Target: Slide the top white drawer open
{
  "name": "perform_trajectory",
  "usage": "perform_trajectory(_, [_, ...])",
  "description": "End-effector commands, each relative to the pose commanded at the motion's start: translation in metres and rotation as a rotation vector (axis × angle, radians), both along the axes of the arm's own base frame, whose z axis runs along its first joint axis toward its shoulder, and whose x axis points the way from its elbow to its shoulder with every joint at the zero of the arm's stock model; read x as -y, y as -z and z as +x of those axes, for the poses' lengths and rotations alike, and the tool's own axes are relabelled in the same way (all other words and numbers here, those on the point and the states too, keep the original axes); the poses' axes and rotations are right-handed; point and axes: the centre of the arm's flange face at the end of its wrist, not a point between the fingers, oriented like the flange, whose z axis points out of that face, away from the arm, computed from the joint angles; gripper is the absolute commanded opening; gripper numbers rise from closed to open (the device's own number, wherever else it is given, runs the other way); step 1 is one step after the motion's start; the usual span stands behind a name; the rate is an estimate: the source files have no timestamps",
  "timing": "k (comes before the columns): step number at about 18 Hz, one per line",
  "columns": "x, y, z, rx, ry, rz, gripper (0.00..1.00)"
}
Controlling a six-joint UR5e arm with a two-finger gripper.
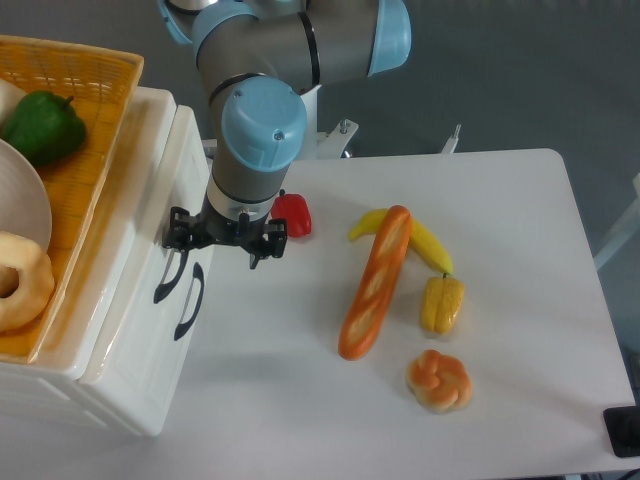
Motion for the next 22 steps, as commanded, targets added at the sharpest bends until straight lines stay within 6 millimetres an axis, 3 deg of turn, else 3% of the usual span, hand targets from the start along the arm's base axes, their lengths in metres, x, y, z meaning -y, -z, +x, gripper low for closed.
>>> perform_trajectory(22, [-0.0014, 0.0013, 0.0036, -0.015, 0.057, 0.007, 1.0])
